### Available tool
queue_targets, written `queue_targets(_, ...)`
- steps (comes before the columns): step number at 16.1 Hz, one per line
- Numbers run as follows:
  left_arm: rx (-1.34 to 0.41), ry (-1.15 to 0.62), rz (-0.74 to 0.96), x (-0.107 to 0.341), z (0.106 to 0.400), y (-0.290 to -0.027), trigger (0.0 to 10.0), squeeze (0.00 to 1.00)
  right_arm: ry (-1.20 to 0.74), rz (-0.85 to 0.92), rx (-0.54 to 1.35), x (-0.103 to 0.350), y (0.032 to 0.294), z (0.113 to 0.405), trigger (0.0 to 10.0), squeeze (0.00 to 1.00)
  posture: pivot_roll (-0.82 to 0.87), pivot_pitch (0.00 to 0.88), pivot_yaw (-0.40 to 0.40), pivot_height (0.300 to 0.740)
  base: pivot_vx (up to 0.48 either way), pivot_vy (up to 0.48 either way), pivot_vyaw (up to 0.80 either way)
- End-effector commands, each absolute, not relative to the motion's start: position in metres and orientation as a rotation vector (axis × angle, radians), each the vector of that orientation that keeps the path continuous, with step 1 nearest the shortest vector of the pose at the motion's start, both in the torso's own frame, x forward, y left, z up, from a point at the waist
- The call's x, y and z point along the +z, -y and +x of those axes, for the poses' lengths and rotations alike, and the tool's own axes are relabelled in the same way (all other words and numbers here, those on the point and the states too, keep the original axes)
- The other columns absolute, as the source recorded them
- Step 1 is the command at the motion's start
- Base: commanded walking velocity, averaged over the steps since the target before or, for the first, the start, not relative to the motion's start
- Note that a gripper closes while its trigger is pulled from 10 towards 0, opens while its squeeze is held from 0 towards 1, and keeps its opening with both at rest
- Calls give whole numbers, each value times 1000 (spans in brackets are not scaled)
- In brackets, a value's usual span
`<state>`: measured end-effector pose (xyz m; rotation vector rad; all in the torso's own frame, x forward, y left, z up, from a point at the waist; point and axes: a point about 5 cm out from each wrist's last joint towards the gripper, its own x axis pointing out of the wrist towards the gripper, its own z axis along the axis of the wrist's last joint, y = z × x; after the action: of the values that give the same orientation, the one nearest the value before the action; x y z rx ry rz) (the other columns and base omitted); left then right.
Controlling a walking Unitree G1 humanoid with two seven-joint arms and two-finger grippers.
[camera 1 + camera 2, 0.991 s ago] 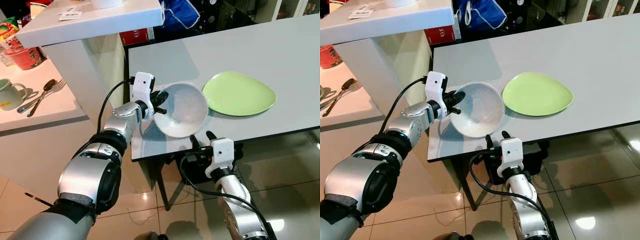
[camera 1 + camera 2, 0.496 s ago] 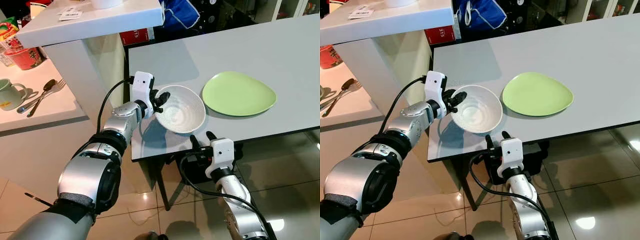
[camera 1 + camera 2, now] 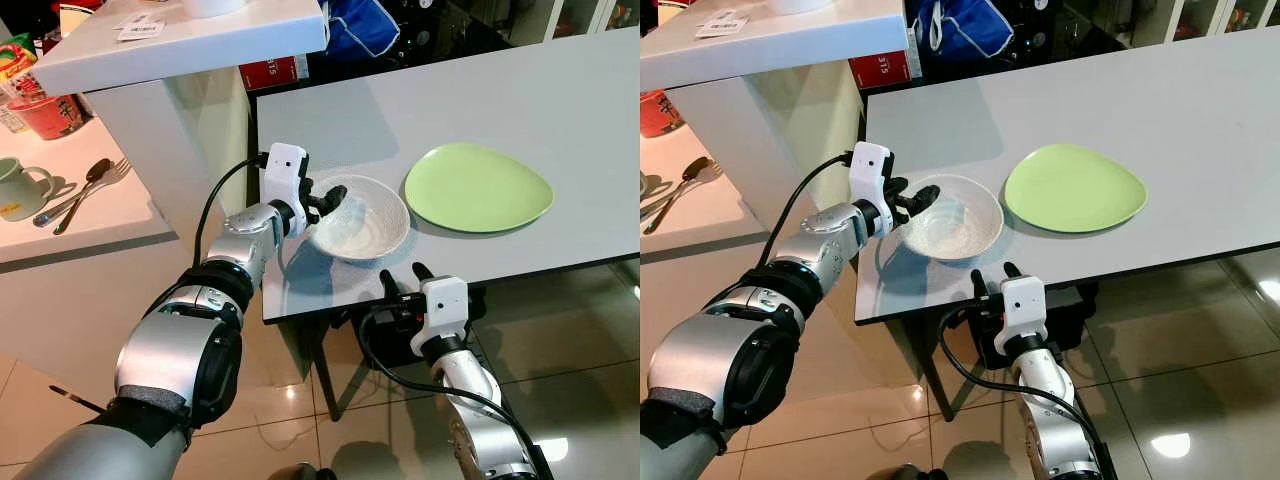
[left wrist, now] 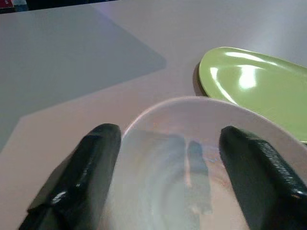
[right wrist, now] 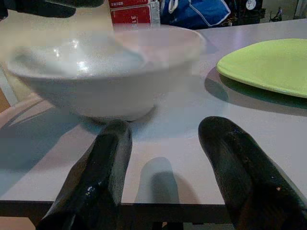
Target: Setting the table
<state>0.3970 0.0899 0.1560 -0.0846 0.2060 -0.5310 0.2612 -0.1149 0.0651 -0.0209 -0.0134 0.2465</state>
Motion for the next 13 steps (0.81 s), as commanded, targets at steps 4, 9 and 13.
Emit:
queue_targets(4,-508,-194,-71,160,400,-97,10000,1000,15,-19,260,67,110,259,10000,0,-42,0,197,740,0,0,0)
queue_targets(9,-474,-156,-9,169,404,-103,10000,0,5,-25,245,65,114,252,10000,0,-60,0,200,740,0,0,0)
queue_targets(13,-502,-11,-3,201,410,-104,10000,0,3,-29,242,66,115,253,10000,0,-52,0,192,740,0,0,0)
